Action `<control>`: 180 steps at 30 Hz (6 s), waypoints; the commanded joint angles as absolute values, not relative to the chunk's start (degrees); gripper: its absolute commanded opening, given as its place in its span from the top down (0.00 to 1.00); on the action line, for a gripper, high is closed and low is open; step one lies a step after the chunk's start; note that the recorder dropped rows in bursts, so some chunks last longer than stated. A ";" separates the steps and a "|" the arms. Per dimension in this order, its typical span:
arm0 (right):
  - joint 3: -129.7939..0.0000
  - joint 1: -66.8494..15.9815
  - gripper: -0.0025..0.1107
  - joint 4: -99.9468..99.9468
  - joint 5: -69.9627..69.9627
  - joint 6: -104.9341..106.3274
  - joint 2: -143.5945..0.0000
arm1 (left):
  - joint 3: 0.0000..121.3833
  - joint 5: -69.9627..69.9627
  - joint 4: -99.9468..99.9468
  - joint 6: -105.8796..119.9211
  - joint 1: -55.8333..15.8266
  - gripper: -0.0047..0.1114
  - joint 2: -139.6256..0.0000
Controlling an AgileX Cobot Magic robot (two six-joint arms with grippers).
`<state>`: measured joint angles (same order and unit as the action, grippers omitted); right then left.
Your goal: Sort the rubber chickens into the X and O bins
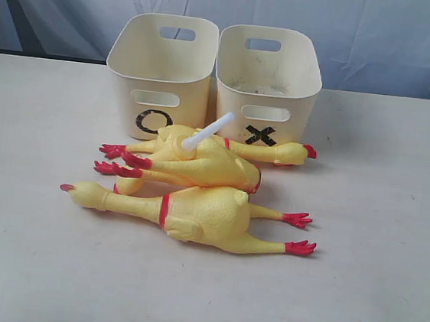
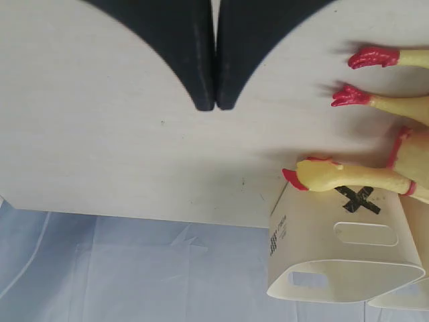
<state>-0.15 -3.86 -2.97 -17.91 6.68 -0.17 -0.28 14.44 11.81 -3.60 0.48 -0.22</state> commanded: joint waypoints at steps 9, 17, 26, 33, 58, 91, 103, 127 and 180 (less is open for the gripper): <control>0.00 -4.11 0.98 -3.65 -17.44 6.75 0.00 | 0.00 13.31 11.60 -3.86 0.42 0.96 0.00; 0.00 -4.11 0.98 -3.65 -17.44 6.75 0.00 | 0.00 13.31 11.60 -3.86 0.42 0.96 0.00; 0.00 -4.11 0.98 -3.65 -17.44 6.75 0.00 | 0.00 13.31 11.60 -3.86 0.42 0.96 0.00; 0.00 -4.11 0.98 -3.65 -17.44 6.75 0.00 | 0.00 13.31 11.60 -3.86 0.42 0.96 0.00; 0.00 -4.11 0.98 -3.65 -17.44 6.75 0.00 | 0.00 13.31 11.60 -3.86 0.42 0.96 0.00; 0.00 -4.11 0.98 -30.18 8.74 -4.12 0.00 | 0.00 13.31 11.60 -3.86 0.42 0.96 0.00; -3.36 -4.11 0.98 -35.84 0.62 -5.03 0.00 | 0.00 13.31 11.60 -3.86 0.42 0.96 0.00; -27.92 -8.93 0.98 -40.94 -29.84 27.51 -21.97 | 0.00 13.31 11.60 -3.86 0.42 0.96 0.00; -49.02 -35.25 0.50 -45.54 -16.23 36.81 -84.68 | 0.00 13.31 11.85 -3.86 0.42 0.96 0.00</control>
